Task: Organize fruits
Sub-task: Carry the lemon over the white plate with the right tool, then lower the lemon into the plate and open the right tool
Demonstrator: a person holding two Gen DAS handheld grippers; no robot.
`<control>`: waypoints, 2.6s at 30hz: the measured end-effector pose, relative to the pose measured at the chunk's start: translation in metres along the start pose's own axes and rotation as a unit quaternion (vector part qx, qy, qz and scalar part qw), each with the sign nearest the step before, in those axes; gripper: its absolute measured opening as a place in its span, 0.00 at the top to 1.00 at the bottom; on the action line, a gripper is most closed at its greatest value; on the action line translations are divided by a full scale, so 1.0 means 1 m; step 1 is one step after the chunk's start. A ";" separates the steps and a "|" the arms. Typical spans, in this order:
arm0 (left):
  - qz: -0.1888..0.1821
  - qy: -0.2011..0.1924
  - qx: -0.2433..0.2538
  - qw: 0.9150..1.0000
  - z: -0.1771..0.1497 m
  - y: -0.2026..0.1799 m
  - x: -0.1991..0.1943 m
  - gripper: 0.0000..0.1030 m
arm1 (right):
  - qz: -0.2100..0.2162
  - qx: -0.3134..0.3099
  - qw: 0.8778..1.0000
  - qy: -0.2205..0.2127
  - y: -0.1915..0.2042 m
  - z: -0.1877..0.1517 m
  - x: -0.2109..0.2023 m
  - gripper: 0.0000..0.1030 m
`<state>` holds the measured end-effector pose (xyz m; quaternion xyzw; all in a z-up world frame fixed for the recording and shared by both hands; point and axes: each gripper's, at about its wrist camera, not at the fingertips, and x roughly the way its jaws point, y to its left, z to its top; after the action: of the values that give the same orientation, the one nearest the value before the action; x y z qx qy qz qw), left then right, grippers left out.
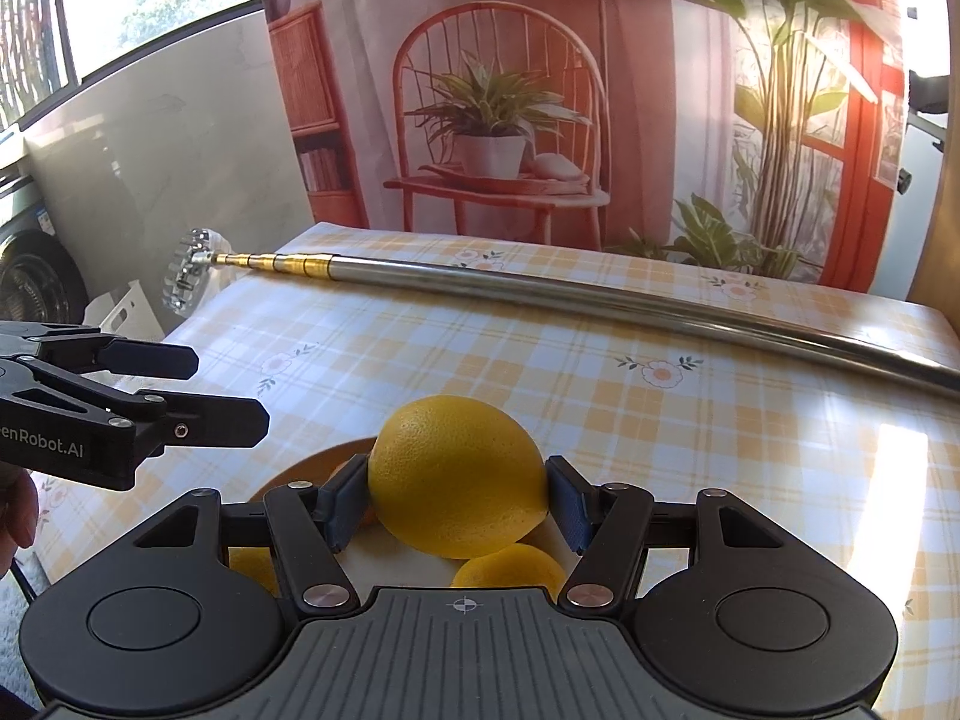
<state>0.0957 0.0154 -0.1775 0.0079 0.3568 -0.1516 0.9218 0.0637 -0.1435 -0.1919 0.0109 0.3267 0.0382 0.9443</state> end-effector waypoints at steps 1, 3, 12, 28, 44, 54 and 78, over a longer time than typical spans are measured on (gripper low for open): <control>0.002 -0.002 0.004 1.000 -0.002 -0.002 -0.001 0.09 | 0.002 0.000 1.000 0.001 0.001 -0.001 0.000 0.44; 0.008 -0.004 0.011 1.000 -0.004 -0.004 -0.004 0.09 | 0.007 0.001 1.000 0.005 0.005 -0.002 0.000 0.44; -0.002 -0.001 -0.006 1.000 -0.013 0.002 -0.012 0.09 | 0.030 -0.002 0.999 0.026 0.017 -0.011 0.003 0.44; 0.019 0.021 -0.014 1.000 -0.025 0.008 -0.010 0.09 | 0.046 -0.001 0.995 0.085 0.029 -0.027 0.024 0.44; 0.030 0.037 -0.021 0.999 -0.030 0.009 -0.007 0.09 | 0.025 -0.045 0.991 0.124 0.048 -0.027 0.043 0.44; 0.032 0.038 -0.024 0.998 -0.030 0.010 -0.006 0.09 | 0.015 -0.059 0.989 0.131 0.053 -0.027 0.048 0.43; 0.035 0.026 -0.029 0.999 -0.029 0.010 -0.015 0.09 | 0.007 -0.025 0.998 0.049 0.036 -0.011 0.012 0.06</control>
<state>0.0689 0.0325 -0.1906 -0.0028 0.3847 -0.1086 0.9166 0.0640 -0.1069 -0.2067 -0.0123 0.3712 0.0536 0.9269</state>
